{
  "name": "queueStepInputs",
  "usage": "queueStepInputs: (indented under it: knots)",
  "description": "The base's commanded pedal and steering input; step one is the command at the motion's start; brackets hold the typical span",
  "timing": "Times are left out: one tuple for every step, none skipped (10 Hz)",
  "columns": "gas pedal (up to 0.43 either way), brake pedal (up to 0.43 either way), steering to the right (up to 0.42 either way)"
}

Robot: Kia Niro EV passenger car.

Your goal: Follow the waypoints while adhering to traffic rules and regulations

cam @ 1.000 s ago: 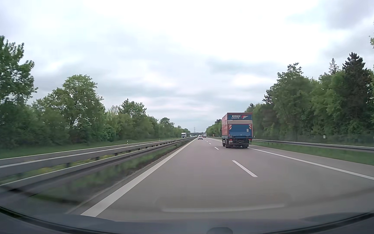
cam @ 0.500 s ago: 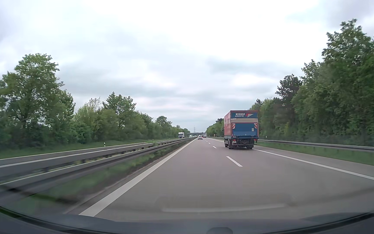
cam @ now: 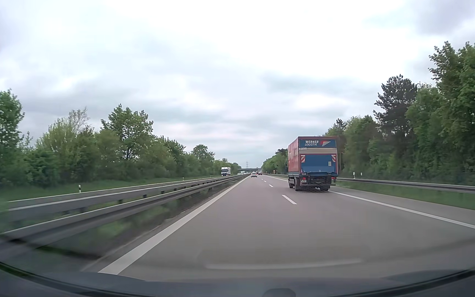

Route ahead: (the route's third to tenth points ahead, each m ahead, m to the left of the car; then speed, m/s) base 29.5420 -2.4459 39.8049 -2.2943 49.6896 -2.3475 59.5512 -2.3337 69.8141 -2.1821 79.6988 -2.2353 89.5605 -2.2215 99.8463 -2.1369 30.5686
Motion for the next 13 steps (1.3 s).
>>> queueStepInputs:
  knots:
    - [0.370, 0.000, -0.002]
    - [0.350, 0.000, -0.002]
    - [0.350, 0.000, -0.002]
    - [0.350, 0.000, -0.002]
    - [0.339, 0.000, -0.002]
    - [0.331, 0.000, -0.002]
    - [0.319, 0.000, -0.002]
    - [0.319, 0.000, -0.002]
    - [0.319, 0.000, -0.002]
    - [0.311, 0.000, -0.002]
    - [0.311, 0.000, -0.002]
    - [0.311, 0.000, -0.002]
    - [0.311, 0.000, -0.002]
